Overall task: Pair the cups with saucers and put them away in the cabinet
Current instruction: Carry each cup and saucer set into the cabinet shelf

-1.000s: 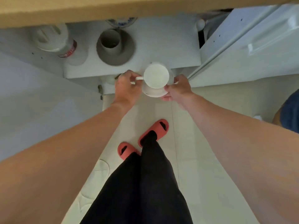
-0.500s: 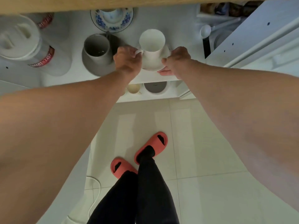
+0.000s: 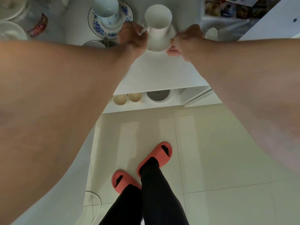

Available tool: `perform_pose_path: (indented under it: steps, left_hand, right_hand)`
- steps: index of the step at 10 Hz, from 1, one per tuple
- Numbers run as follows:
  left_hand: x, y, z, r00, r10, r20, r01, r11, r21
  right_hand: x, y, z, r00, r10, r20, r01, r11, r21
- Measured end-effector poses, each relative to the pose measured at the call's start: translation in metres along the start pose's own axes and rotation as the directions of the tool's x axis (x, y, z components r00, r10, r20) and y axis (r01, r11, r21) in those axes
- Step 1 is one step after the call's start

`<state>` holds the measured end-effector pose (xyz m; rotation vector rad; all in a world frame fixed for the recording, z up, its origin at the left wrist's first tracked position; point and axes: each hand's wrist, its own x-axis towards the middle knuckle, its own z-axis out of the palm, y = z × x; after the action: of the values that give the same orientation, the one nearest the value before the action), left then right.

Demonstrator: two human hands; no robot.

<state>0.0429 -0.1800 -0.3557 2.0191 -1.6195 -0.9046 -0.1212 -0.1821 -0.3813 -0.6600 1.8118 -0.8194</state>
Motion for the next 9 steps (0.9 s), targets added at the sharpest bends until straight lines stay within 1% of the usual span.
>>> perform_pose_path:
  steps: [1,2,3,4,5,6,7,8,9]
  left_hand:
    - [0.014,0.003,0.001,1.0,-0.001,0.008,0.001,1.0,0.024]
    - [0.025,0.006,0.003,1.0,0.021,-0.011,-0.021,0.999,-0.033]
    - [0.021,0.0,0.006,0.998,0.037,-0.057,-0.033,0.997,0.068]
    - [0.002,-0.006,-0.004,0.996,0.087,0.027,-0.091,0.967,0.24]
    - [-0.054,0.022,-0.045,0.977,0.078,0.198,-0.153,0.905,0.397]
    - [-0.1,0.028,-0.07,0.956,0.057,0.287,-0.179,0.89,0.42]
    - [-0.154,0.032,-0.109,0.934,0.028,0.356,-0.215,0.84,0.499]
    - [-0.213,0.033,-0.154,0.933,0.068,0.352,-0.237,0.853,0.464]
    - [-0.27,0.034,-0.201,0.925,0.082,0.37,-0.26,0.848,0.461]
  right_hand:
    - [0.004,-0.006,-0.001,0.998,-0.056,-0.027,0.055,0.997,-0.049]
    - [0.01,-0.007,0.003,0.997,-0.074,-0.021,0.072,0.992,-0.103]
    - [0.006,-0.001,0.006,0.996,-0.089,-0.003,0.088,0.987,-0.131]
    - [-0.05,-0.001,0.006,0.994,-0.09,-0.058,0.074,0.969,-0.236]
    - [-0.089,0.007,-0.001,0.987,-0.152,-0.054,0.11,0.877,-0.467]
    - [-0.142,0.017,-0.006,0.989,-0.147,0.026,0.134,0.796,-0.59]
    - [-0.214,0.015,-0.015,0.993,-0.11,0.039,0.111,0.778,-0.618]
    - [-0.308,0.004,-0.029,0.996,-0.077,0.052,0.092,0.796,-0.598]
    - [-0.384,-0.012,-0.041,0.991,-0.097,0.093,0.134,0.762,-0.634]
